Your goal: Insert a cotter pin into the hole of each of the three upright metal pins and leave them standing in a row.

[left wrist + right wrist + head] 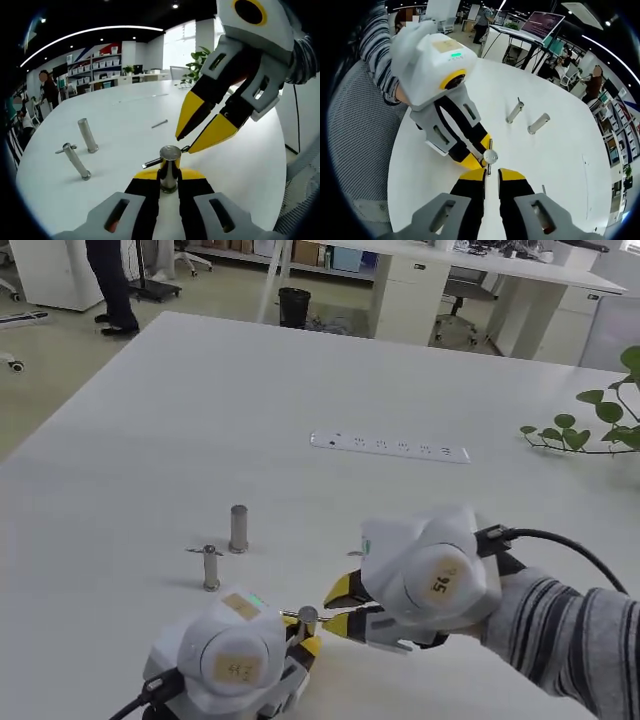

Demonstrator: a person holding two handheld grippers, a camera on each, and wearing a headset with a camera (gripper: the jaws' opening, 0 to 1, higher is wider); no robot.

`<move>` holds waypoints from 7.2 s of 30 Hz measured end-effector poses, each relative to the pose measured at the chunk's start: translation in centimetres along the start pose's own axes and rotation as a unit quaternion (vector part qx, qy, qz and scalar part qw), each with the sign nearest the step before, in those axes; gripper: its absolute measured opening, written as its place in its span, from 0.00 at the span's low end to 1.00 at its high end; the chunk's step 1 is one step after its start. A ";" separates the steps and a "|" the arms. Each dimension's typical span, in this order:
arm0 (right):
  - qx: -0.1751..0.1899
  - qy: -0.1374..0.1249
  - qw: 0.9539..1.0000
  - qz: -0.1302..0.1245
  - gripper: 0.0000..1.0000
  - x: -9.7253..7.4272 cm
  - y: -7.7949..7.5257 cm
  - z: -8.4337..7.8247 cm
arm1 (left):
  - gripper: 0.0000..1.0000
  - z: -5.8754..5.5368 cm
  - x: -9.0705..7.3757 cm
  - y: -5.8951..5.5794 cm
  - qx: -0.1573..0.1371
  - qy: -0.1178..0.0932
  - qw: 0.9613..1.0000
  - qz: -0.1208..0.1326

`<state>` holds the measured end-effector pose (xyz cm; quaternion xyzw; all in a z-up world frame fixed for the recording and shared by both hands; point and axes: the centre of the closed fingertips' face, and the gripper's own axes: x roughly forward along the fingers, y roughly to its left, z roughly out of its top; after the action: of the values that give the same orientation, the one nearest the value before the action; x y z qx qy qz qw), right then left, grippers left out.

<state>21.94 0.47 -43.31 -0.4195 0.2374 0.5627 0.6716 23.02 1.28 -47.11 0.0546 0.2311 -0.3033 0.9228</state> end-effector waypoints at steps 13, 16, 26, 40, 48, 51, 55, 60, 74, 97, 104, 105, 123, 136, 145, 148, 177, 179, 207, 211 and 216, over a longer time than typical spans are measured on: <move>0.036 -0.001 0.999 0.002 0.00 0.4 0.4 -0.6 | 0.10 0.0 0.1 0.0 -0.001 0.000 1.000 0.001; 0.040 -0.004 0.999 0.003 0.00 0.5 0.4 -0.5 | 0.10 0.0 0.1 0.0 -0.002 0.000 1.000 0.001; 0.025 0.002 1.000 0.005 0.00 0.6 0.4 -0.3 | 0.10 0.0 0.1 0.0 -0.001 0.000 1.000 0.006; 0.044 -0.002 0.999 -0.005 0.00 0.9 0.3 -0.4 | 0.11 -0.3 0.1 0.1 -0.011 0.014 1.000 0.005; 0.069 -0.016 0.997 0.001 0.09 0.7 -0.1 0.1 | 0.31 -0.4 -0.8 0.6 -0.011 0.026 1.000 -0.002; 0.088 -0.028 0.996 0.010 0.12 0.8 -0.1 0.7 | 0.37 -0.1 -1.3 0.8 -0.031 0.023 0.999 -0.006; 0.109 -0.031 0.993 0.025 0.15 1.6 0.0 0.9 | 0.42 -0.1 -2.2 1.2 -0.025 0.025 0.999 -0.003; 0.130 -0.026 0.990 0.035 0.13 2.7 0.2 0.7 | 0.48 0.3 -3.3 1.5 -0.017 0.021 1.000 -0.005; 0.153 -0.024 0.986 0.060 0.08 3.1 -0.2 0.4 | 0.67 1.5 -6.2 1.0 -0.004 0.002 0.999 -0.034; 0.128 0.004 0.990 0.057 0.08 4.9 -5.7 -0.1 | 0.82 2.6 -8.7 2.7 -0.011 -0.021 1.000 -0.006; 0.126 0.003 0.990 0.063 0.08 5.1 -6.3 0.1 | 0.82 2.7 -8.8 3.7 -0.016 -0.023 1.000 0.010; 0.128 0.003 0.990 0.064 0.08 5.1 -6.3 0.1 | 0.82 2.6 -8.8 3.7 -0.017 -0.023 1.000 0.010; 0.132 -0.012 0.989 0.069 0.17 4.8 -6.5 0.5 | 0.86 2.2 -8.7 3.9 -0.031 -0.021 0.999 0.013; 0.206 -0.104 0.973 0.010 0.26 5.2 -11.1 4.7 | 0.89 2.3 -8.9 4.3 -0.038 -0.031 0.999 0.023; 0.218 -0.122 0.968 -0.011 0.25 8.7 -12.7 6.3 | 0.89 2.1 -8.9 4.6 -0.041 -0.031 0.998 0.031; 0.213 -0.111 0.971 -0.010 0.24 10.0 -12.8 6.4 | 0.89 2.6 -8.9 4.9 -0.045 -0.043 0.997 0.035; 0.208 -0.088 0.974 -0.001 0.09 11.5 -12.7 5.4 | 0.84 2.5 -8.9 5.2 -0.045 -0.036 0.997 0.044; 0.209 -0.087 0.974 -0.007 0.09 10.7 -13.1 4.9 | 0.84 2.5 -8.8 5.1 -0.044 -0.037 0.997 0.042; 0.228 -0.047 0.972 -0.040 0.09 0.8 -7.5 -4.0 | 0.84 3.0 -8.3 3.6 -0.017 -0.041 0.999 0.013; 0.215 -0.049 0.975 -0.028 0.09 0.7 -5.6 -3.8 | 0.84 3.1 -8.4 3.6 -0.015 -0.044 0.999 0.012; 0.201 -0.053 0.978 -0.011 0.09 0.8 -3.2 -3.0 | 0.83 3.1 -8.4 3.4 -0.011 -0.044 0.999 0.010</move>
<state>25.68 -1.56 -44.61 -0.2478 0.3053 0.5177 0.7598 20.27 7.77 -40.62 0.0331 0.1930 -0.2931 0.9358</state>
